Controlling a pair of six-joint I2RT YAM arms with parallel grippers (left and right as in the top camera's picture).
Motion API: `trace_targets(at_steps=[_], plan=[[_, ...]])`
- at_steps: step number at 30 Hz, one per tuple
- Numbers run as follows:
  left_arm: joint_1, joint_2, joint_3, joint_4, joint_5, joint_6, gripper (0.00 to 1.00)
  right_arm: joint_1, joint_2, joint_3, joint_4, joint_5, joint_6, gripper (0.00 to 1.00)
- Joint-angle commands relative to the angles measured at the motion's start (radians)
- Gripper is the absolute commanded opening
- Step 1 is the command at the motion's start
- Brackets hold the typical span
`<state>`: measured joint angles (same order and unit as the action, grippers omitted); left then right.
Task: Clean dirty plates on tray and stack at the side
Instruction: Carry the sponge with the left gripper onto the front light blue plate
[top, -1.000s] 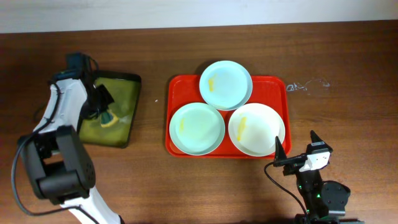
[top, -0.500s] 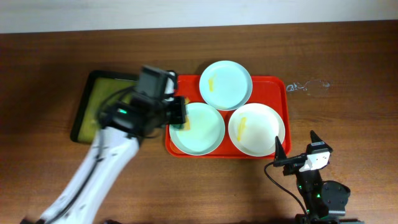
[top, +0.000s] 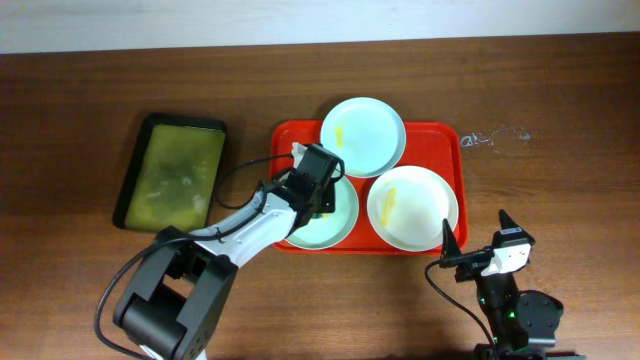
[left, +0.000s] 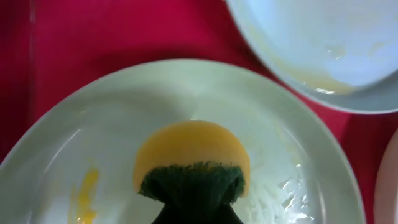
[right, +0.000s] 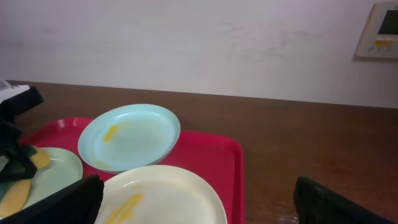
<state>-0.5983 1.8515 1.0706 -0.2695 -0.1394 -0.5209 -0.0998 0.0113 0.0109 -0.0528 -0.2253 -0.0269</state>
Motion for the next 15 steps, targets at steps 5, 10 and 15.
trace_targets(at_steps=[5, 10, 15], plan=[[-0.048, -0.093, 0.003, -0.055, -0.019, -0.006, 0.0, -0.006, -0.006, -0.005, -0.011, 0.078, 0.005, 0.98], [-0.05, -0.095, 0.003, -0.03, -0.07, -0.006, 0.0, -0.005, -0.006, -0.005, 0.175, -0.343, 0.227, 0.98], [-0.05, -0.094, 0.003, -0.031, -0.09, -0.006, 0.0, -0.006, -0.005, 0.092, 0.656, -0.323, 0.396, 0.98]])
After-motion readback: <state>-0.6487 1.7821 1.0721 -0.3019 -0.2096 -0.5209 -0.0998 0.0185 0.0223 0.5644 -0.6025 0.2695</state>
